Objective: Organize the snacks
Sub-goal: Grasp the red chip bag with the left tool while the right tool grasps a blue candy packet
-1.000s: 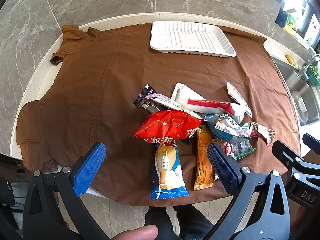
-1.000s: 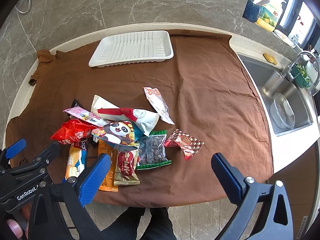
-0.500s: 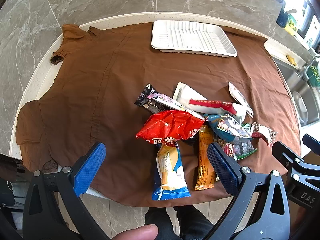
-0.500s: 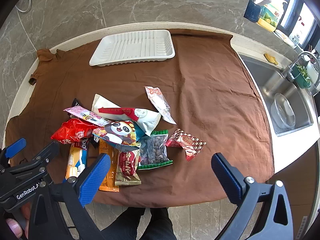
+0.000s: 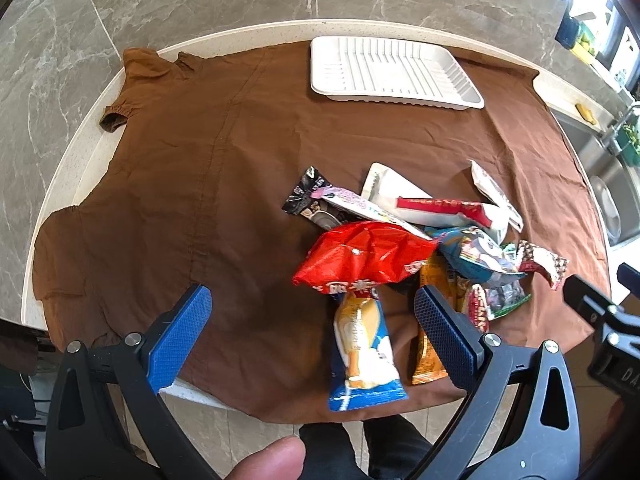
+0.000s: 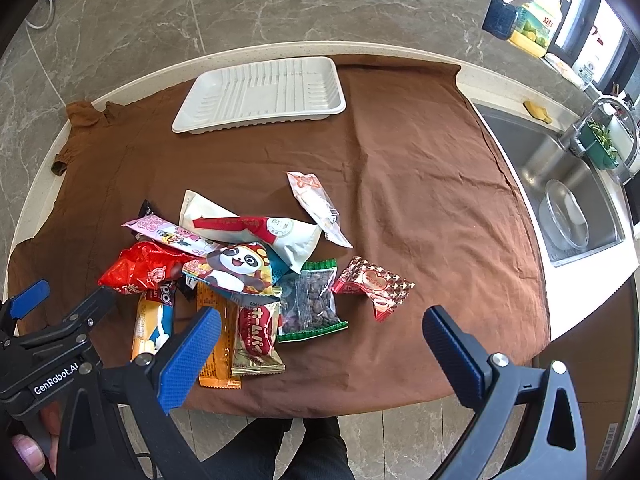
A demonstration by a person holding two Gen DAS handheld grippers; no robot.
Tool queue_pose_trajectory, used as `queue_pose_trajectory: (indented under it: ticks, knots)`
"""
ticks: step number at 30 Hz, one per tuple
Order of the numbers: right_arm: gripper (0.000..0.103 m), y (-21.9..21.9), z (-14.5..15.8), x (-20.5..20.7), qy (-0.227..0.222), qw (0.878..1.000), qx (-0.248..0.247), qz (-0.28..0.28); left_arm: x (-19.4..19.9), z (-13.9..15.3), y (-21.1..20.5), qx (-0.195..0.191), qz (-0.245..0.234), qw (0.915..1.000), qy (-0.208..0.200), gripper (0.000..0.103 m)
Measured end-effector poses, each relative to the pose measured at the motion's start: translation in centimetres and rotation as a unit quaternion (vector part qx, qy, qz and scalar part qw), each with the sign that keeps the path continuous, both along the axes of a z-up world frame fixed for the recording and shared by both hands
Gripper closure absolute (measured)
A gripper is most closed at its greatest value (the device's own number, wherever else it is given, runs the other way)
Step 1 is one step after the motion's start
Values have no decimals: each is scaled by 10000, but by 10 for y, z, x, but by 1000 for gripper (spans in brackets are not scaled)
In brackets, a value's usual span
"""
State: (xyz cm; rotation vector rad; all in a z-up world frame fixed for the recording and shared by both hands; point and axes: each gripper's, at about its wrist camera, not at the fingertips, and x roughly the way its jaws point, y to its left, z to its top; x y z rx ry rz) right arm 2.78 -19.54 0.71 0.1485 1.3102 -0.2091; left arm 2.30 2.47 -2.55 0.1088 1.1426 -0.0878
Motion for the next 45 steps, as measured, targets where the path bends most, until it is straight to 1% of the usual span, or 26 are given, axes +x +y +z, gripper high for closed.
queue_pose_trajectory:
  ticks: [2,4,8,9,10,12,13,15,16,19,21,22,24,27,29,30,31,32,33,35,36,37,38,41,44,45]
  knots:
    - [0,-2,0,1,-38,10000,-13,-12,2,-3,10,-95,-7,10000,-24,0]
    - [0,-6,3,0,-198,9998,73,6,4,-6,24,-385,-67,9991,-151,0]
    - [0,-22,9,-7,-735,9956,563,154,-1,-8,49,-876,-429,9922,-780,0]
    - [0,-28,11,-10,-934,9924,774,213,-2,-11,55,-866,-441,9915,-868,0]
    - [0,-32,11,-12,-1082,9895,923,272,-2,-18,60,-721,-453,9935,-762,0]
    - [0,-45,8,-17,-1352,9833,1153,387,3,-28,67,-624,-474,9964,-316,0]
    - [0,-48,5,-17,-1381,9822,1209,402,4,-29,73,-727,-392,9964,-216,0]
    - [5,-59,-5,-13,-1379,9780,1475,521,5,-27,82,-886,-237,9953,-307,0]
    - [11,-63,-11,-9,-1338,9758,1623,598,8,-28,81,-832,-276,9957,-288,0]
    - [16,-66,-19,4,-1346,9635,2075,1026,21,-37,65,-294,-405,9987,15,2]
    - [20,-64,-22,11,-1320,9498,2449,1428,21,-27,50,-466,-784,9957,-148,2]
    - [22,-62,-21,14,-1319,9456,2537,1552,21,-24,42,-409,-908,9947,-259,2]
    - [23,-54,-23,22,-1325,9386,2581,1866,19,-15,21,-40,-1373,9889,-571,2]
    - [25,-40,-31,28,-1225,9325,2545,2252,17,-18,-12,712,-2035,9718,-953,2]
    - [27,-33,-33,27,-1232,9314,2362,2482,15,-25,-30,1209,-2581,9522,-1098,2]
    - [27,-27,-33,25,-1294,9281,2246,2674,8,-28,-37,1465,-2795,9403,-1272,2]
    - [27,-21,-33,22,-1406,9250,2068,2862,0,-30,-44,1772,-3156,9191,-1558,2]
    - [28,-18,-34,19,-1453,9237,1950,2959,-5,-32,-46,1884,-3430,9043,-1703,1]
    - [29,-9,-36,16,-1480,9229,1660,3144,-8,-35,-48,1936,-3646,8938,-1751,0]
    - [38,6,-43,17,-1334,9209,1342,3407,-6,-46,-47,2010,-4062,8758,-1661,0]
    - [42,10,-45,17,-1301,9197,1318,3462,-6,-51,-46,2029,-4238,8677,-1622,0]
    - [43,14,-47,18,-1294,9194,1253,3497,-6,-56,-44,2113,-4402,8570,-1650,0]
    - [43,18,-51,19,-1249,9206,1115,3528,-4,-58,-40,2104,-4483,8529,-1655,0]
    - [48,31,-64,18,-1047,9172,802,3760,0,-61,-35,1917,-4673,8479,-1609,0]
    - [52,41,-69,15,-1022,9107,543,3965,-5,-62,-33,1961,-4932,8310,-1664,0]
    - [53,43,-70,13,-1051,9074,447,4045,-7,-62,-32,1965,-4989,8274,-1670,0]
